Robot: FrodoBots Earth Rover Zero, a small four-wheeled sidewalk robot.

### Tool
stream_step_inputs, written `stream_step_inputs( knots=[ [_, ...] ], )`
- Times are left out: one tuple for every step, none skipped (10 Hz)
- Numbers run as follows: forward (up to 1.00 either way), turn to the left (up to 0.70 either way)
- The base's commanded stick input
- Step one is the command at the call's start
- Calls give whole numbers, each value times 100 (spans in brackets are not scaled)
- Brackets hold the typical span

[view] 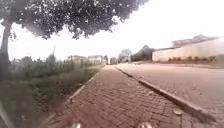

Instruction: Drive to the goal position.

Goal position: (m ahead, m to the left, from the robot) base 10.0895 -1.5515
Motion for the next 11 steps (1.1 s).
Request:
stream_step_inputs(
  knots=[
    [70,0],
    [70,0],
    [70,0],
    [70,0],
    [70,0],
    [70,0],
    [70,0],
    [70,0],
    [70,0],
    [70,0],
    [70,0]
  ],
)
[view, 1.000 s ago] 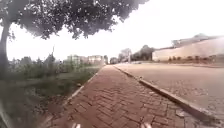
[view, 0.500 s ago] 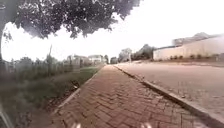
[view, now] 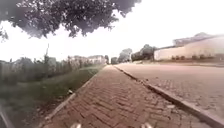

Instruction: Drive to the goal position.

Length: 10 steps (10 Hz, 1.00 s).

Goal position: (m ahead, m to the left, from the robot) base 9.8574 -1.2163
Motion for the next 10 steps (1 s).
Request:
stream_step_inputs(
  knots=[
    [70,0],
    [70,0],
    [70,0],
    [70,0],
    [70,0],
    [70,0],
    [70,0],
    [70,0],
    [70,0],
    [70,0]
  ],
)
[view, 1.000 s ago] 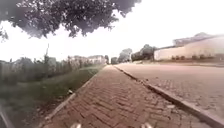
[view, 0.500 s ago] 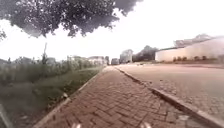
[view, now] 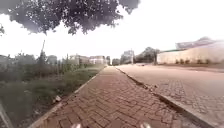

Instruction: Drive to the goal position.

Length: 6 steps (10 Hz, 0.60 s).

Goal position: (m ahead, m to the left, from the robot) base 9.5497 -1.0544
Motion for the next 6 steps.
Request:
stream_step_inputs(
  knots=[
    [70,0],
    [70,0],
    [70,0],
    [70,0],
    [70,0],
    [70,0]
  ],
)
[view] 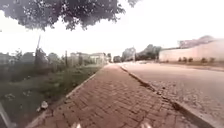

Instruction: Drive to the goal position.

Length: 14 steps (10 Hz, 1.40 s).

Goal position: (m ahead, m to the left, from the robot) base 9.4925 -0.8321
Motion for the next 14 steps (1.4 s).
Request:
stream_step_inputs(
  knots=[
    [70,0],
    [70,0],
    [70,0],
    [70,0],
    [70,0],
    [70,0],
    [70,0],
    [70,0],
    [70,0],
    [70,0],
    [70,0],
    [70,0],
    [70,0],
    [70,0]
  ],
)
